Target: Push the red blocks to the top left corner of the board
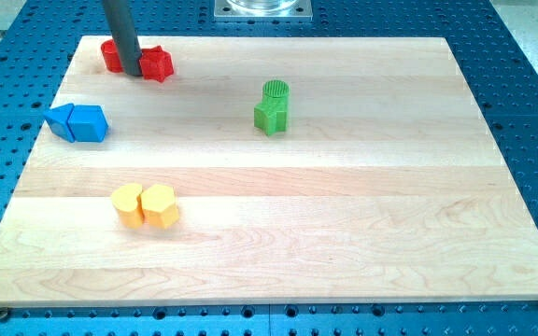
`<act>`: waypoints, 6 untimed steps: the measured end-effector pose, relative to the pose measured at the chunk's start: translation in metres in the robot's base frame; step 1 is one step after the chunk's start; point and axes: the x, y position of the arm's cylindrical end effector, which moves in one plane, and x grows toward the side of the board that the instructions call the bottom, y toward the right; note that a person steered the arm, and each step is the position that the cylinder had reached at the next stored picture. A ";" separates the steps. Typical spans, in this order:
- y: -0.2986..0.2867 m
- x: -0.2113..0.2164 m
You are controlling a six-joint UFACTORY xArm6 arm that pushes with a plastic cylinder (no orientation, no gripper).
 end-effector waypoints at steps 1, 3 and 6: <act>-0.006 0.056; 0.064 0.017; 0.044 0.037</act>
